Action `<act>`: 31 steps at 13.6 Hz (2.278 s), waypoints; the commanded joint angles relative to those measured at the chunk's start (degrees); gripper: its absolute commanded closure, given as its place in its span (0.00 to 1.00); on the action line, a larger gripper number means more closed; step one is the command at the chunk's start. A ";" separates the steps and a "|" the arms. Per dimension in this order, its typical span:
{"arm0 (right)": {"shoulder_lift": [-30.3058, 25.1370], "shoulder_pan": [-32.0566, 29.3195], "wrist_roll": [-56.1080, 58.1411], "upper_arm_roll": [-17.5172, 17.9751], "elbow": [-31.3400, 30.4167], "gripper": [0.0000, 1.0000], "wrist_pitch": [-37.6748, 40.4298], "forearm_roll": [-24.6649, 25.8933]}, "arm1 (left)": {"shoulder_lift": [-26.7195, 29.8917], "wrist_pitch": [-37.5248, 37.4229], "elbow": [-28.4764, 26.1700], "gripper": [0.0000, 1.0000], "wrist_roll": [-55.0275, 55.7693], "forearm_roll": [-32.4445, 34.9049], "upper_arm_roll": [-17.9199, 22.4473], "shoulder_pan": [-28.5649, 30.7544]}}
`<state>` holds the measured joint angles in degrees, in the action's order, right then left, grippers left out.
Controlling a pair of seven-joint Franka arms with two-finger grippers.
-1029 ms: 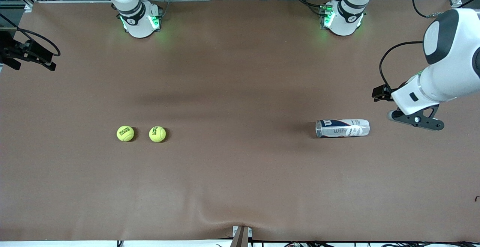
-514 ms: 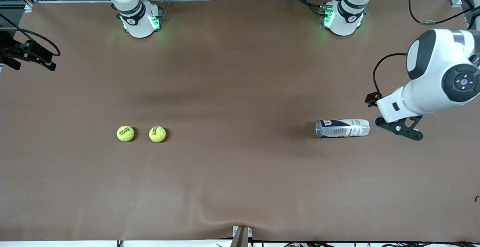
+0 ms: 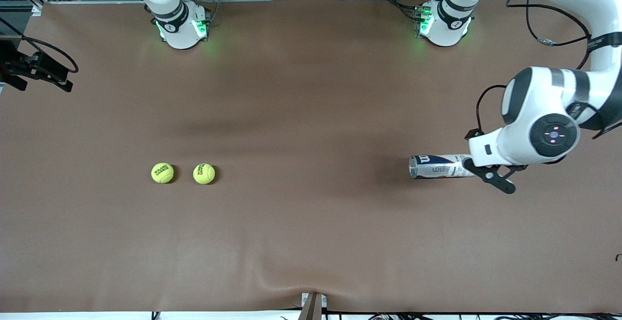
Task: Insert tennis ball vertically with right arm
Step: 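Reach the left gripper down over the lying Wilson can, then grasp the Wilson can with the left gripper and lift it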
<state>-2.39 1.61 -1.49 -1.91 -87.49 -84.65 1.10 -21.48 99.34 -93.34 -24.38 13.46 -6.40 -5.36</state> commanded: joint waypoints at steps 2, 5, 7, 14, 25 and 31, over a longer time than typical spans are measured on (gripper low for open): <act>0.28 -0.91 0.08 0.77 0.74 0.00 0.62 0.22 | 1.36 6.47 -6.40 0.00 -7.08 2.44 0.08 0.08; 0.28 -0.91 0.08 0.77 0.74 0.00 0.62 0.22 | 2.41 11.83 -11.06 0.00 -8.31 8.31 -1.84 -0.27; 0.28 -0.91 0.08 0.77 0.74 0.00 0.62 0.22 | 3.11 15.17 -14.22 0.00 -8.67 9.30 -2.82 0.34; 0.28 -0.82 0.08 0.77 0.74 0.00 0.62 0.22 | 3.29 28.09 -23.46 0.00 -14.29 16.94 -3.09 0.96; 0.37 -0.82 0.08 0.77 0.74 0.00 0.53 0.22 | -0.13 31.88 -24.70 0.00 -24.23 17.12 -3.00 1.75; 0.28 -0.82 0.00 0.77 0.74 0.00 0.62 0.22 | -1.98 34.08 -24.35 0.00 -24.58 20.11 -3.00 1.93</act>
<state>-2.39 1.61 -1.49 -1.90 -87.50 -84.63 1.10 -23.03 132.02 -117.61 -48.16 32.34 -9.10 -4.17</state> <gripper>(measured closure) 0.000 0.000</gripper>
